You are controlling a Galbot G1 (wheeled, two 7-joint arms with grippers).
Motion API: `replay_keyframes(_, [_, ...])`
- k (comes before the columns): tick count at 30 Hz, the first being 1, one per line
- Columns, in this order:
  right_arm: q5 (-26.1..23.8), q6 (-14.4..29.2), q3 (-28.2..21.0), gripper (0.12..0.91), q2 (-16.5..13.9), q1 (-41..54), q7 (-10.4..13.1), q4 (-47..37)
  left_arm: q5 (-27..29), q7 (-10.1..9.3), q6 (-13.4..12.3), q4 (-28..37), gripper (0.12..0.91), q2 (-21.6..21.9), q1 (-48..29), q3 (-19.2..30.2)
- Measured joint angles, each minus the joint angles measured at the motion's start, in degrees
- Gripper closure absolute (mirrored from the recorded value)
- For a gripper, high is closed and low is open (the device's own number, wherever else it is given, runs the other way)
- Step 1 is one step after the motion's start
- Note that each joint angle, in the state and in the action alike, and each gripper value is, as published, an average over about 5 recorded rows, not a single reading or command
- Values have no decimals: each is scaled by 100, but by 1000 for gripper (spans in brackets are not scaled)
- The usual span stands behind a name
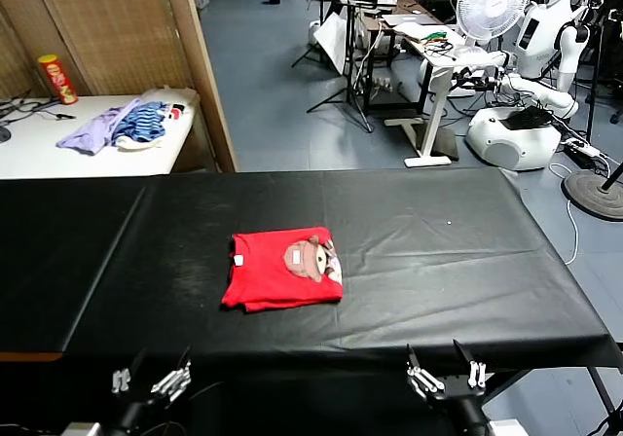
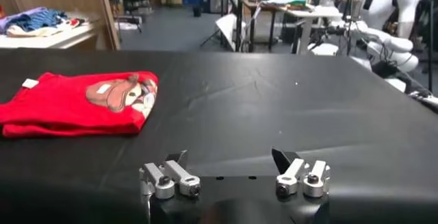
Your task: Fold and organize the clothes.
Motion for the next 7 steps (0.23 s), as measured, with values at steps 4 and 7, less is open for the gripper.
replay_keyframes(4, [21,-93,6,227,1,-47,17,62,-3,21,40,-51,232,14,29,-59])
replay_keyframes(7, [27,-120,8,227,2,-62,22,79,-2,27,45,-60,232,16,37,-74])
